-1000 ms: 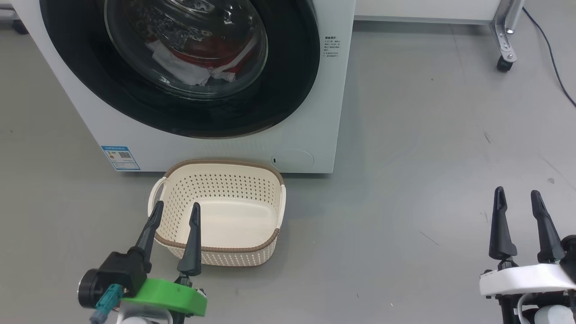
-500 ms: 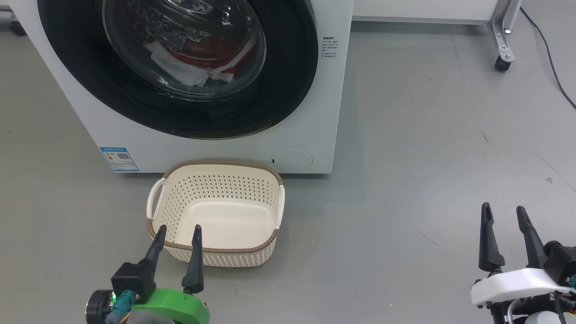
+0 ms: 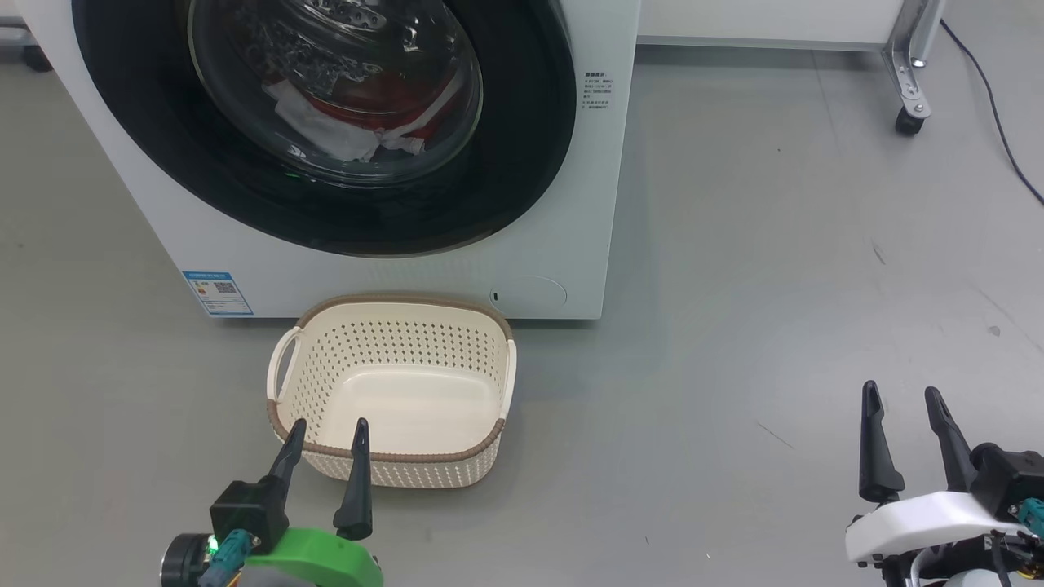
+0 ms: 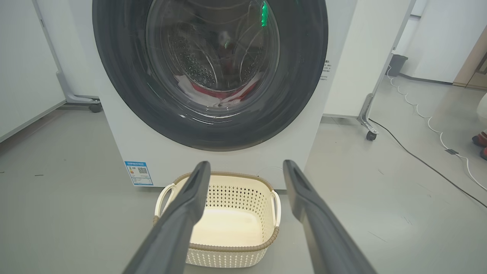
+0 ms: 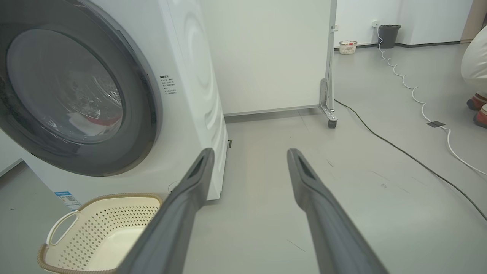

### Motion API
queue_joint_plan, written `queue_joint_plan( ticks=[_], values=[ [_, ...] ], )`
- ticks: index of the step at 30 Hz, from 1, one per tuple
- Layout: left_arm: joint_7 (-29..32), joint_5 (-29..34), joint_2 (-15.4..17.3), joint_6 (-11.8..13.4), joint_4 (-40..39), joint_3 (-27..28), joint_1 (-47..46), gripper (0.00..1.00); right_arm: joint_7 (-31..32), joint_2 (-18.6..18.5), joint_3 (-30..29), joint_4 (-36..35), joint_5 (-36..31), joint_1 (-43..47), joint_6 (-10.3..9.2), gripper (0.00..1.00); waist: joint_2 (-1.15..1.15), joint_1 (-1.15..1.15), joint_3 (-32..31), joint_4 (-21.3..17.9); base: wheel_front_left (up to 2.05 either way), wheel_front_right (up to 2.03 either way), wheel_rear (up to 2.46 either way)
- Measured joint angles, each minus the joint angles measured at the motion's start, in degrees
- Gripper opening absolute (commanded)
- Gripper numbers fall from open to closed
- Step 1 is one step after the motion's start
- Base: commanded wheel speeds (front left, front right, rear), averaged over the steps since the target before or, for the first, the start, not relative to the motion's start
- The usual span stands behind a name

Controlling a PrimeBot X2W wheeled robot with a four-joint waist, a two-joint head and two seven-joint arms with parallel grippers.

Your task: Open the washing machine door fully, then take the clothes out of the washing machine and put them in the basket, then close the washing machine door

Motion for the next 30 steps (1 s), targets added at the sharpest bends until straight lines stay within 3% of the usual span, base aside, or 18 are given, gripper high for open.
queue_joint_plan(
  ticks=[30],
  values=[
    [0.00,-0.62,0.00,0.71,0.96,-0.47,-0.16,1.00,-0.02,0.32,0.07,2.08,0.10,-0.90,0.00,1.00,0.00,0.00,-0.87,0.04,0.00,0.00,0.00]
  ],
)
